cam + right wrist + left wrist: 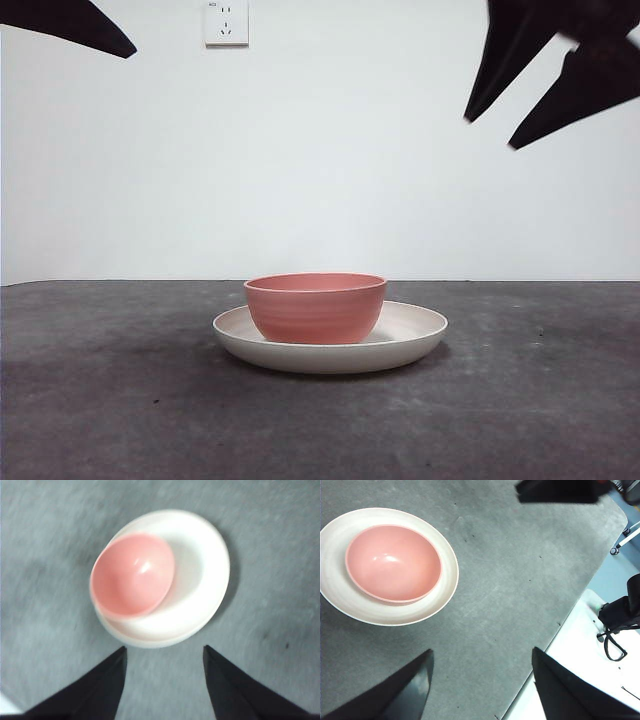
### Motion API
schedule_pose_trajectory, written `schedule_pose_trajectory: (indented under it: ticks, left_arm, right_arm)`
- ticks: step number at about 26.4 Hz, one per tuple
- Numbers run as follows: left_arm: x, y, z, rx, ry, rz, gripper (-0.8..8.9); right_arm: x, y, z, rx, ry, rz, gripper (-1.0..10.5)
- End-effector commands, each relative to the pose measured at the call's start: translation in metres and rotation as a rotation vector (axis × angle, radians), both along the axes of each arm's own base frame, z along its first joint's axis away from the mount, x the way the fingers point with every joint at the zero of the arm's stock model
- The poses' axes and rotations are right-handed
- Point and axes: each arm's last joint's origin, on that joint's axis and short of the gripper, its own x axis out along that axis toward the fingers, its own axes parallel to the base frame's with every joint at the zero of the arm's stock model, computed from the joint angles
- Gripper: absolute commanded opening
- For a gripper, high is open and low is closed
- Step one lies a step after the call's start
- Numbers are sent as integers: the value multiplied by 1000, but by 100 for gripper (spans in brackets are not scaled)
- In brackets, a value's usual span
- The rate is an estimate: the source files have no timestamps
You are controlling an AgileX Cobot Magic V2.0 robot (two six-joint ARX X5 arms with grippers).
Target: Place the red bowl on the white plate
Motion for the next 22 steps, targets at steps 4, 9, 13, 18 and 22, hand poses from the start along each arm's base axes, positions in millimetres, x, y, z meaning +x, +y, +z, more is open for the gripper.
schedule_pose_trajectory:
  ticks: [4,9,13,18,22]
  left_arm:
    - [1,-2,2,-7,-10,-14,311]
    - [1,-2,2,-7,-10,-14,311]
    - [1,-2,2,-7,-9,-14,311]
    - [1,-2,2,-6,-9,-14,311]
    - [1,-2,2,-6,-9,-14,311]
  right_arm:
    - [-32,3,5,-17,-45,99,244]
    - [-56,2,-10,-10,-27,139,244]
    - [-67,-1,-14,-2,-39,160,243]
    - [-70,-3,-11,2,-64,170,243]
    - [-71,-3,-11,4,-59,174,243]
